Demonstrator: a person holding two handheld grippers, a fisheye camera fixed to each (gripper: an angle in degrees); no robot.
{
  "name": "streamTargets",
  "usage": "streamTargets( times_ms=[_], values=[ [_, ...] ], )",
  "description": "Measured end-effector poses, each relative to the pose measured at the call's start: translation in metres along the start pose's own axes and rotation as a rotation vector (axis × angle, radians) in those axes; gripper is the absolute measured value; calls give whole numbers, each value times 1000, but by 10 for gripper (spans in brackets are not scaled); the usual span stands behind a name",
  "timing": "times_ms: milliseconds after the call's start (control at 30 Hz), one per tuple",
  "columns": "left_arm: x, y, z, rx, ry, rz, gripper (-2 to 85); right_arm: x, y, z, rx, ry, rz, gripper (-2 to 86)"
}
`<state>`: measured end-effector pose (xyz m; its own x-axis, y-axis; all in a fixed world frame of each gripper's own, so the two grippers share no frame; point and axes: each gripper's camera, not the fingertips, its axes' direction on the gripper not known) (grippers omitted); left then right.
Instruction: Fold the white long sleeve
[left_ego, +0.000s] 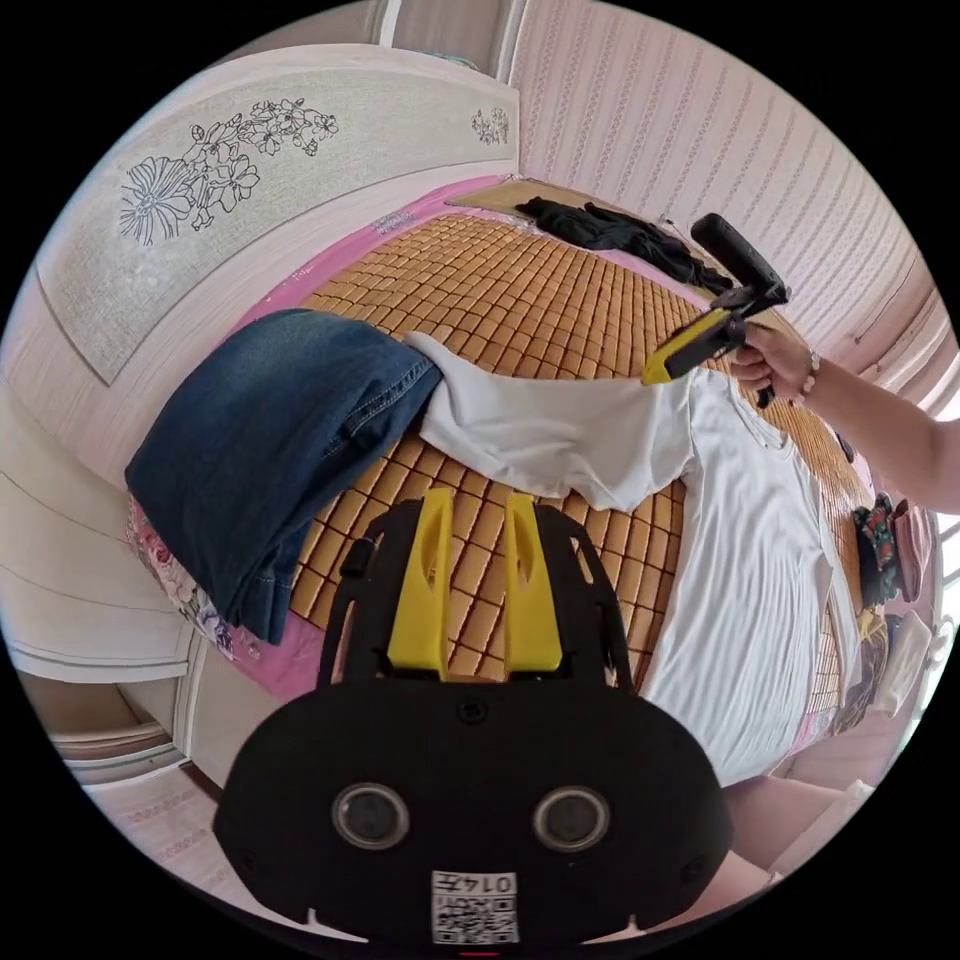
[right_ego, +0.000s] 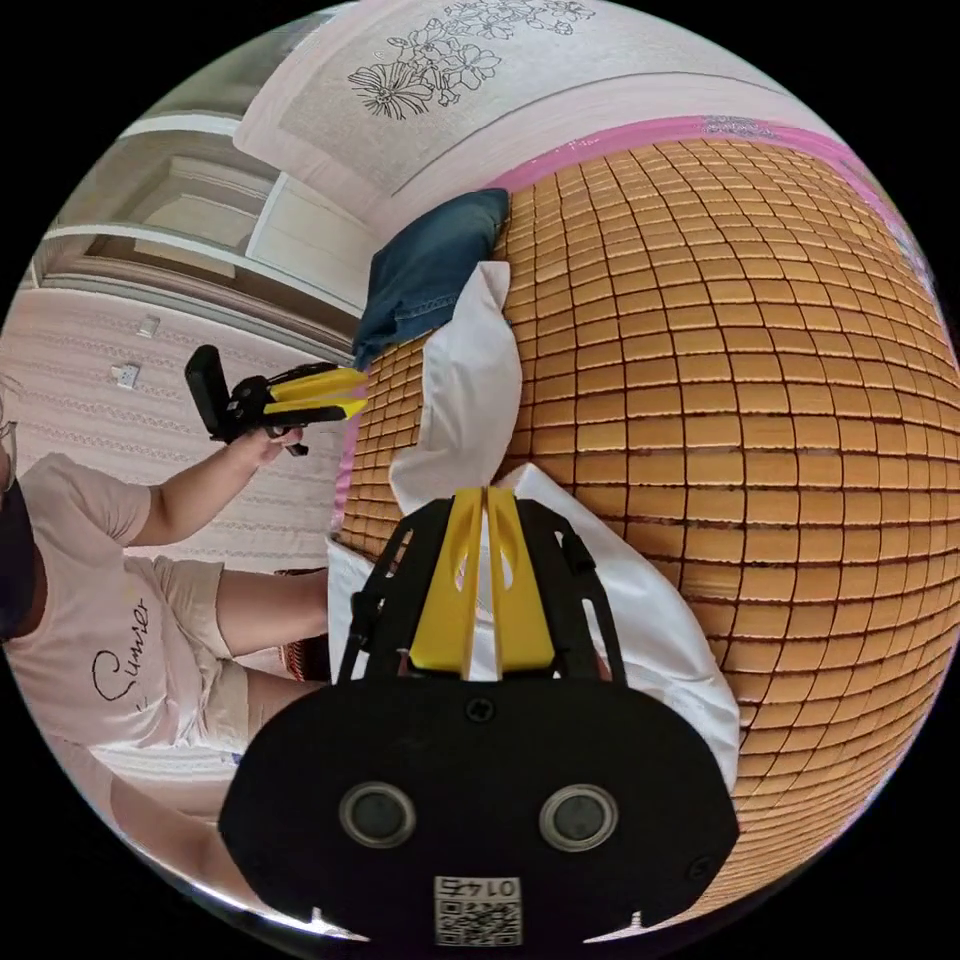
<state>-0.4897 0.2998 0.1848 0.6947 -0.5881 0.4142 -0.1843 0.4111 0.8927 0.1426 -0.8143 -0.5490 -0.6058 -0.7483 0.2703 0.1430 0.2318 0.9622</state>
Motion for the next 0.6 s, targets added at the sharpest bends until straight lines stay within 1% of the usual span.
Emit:
streamTargets(
  times_ms=[100,167,200,233,300,367,400,467,567,600],
  values=[
    [-6,-31,16,21,34,9,80,3,-6,8,-80,93,40,1],
    [-3,-48,38,-26,-44,33,84,5,-9,11,-116,109,65,2],
    [-3,-55,56,-79,-118,6,79,6,-10,12,-134,119,78,2],
    [-1,-59,73,-146,-150,-12,57,6,-11,12,-138,123,80,2],
    [4,-57,73,-107,-70,20,11,4,-15,9,-134,135,84,3],
    [11,-51,74,-135,-95,46,-1,2,-19,6,-131,157,91,3],
    [15,-43,71,-157,-144,41,-4,0,-22,3,-116,162,86,4],
    [17,-21,54,-133,-150,22,-7,-8,-28,-4,-73,142,63,6],
    [18,28,18,-127,-165,-12,-6,-27,-41,-11,19,84,-1,16],
    [16,49,7,-146,-203,-44,-5,-33,-47,-12,31,97,-11,26]
  ],
)
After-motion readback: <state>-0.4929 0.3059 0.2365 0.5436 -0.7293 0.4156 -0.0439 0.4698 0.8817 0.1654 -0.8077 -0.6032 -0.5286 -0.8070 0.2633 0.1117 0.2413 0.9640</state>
